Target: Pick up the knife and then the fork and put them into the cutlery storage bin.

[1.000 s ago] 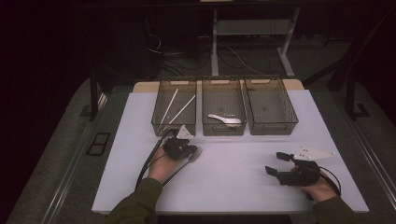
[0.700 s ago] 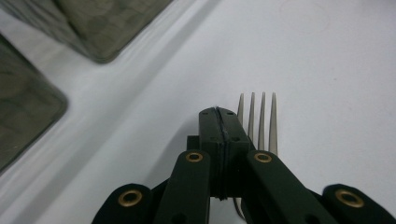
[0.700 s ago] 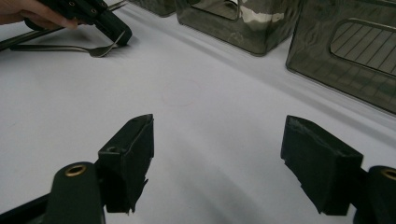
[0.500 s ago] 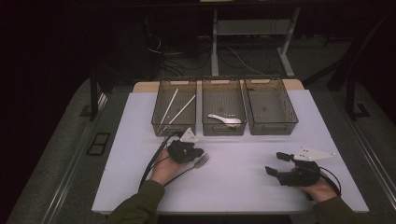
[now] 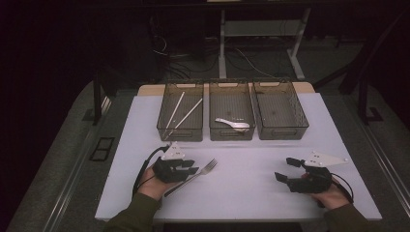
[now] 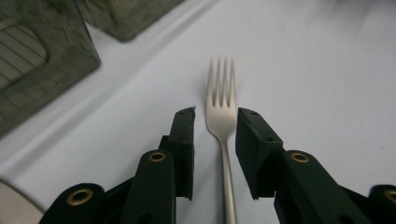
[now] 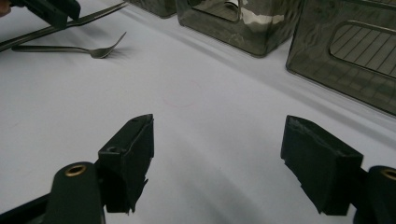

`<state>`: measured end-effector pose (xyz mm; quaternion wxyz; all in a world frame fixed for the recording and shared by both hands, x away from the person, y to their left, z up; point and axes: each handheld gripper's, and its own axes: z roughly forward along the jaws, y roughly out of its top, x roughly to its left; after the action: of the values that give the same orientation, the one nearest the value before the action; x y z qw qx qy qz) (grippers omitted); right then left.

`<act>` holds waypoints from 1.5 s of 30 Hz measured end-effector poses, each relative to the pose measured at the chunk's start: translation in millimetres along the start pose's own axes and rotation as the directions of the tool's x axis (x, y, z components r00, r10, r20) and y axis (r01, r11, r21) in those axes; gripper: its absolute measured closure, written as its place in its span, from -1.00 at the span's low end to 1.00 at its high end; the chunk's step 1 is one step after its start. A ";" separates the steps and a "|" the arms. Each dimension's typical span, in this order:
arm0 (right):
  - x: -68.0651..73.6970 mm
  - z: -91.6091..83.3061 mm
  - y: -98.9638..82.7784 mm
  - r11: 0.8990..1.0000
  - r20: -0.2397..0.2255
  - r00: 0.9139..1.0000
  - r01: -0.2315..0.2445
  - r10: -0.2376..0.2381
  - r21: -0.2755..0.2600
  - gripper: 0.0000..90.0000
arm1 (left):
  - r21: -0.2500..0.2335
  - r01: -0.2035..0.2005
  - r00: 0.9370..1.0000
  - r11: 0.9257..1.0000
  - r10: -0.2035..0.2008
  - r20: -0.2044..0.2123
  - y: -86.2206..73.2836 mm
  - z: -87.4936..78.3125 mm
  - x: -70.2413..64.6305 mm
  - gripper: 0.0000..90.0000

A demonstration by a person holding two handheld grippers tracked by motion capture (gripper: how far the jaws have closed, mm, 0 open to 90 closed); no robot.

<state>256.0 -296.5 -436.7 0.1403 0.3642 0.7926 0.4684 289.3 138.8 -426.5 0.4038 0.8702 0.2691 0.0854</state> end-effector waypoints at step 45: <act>39.2 74.0 67.3 0.992 -0.251 0.960 -0.127 0.121 -0.009 0.04 | -0.022 -0.109 0.994 0.994 0.108 -0.022 47.9 36.9 -50.3 0.88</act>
<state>300.5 -201.4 -413.8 0.0143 0.3496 0.7736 0.5283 279.7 62.2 -411.4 0.4056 0.8779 0.2247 0.1194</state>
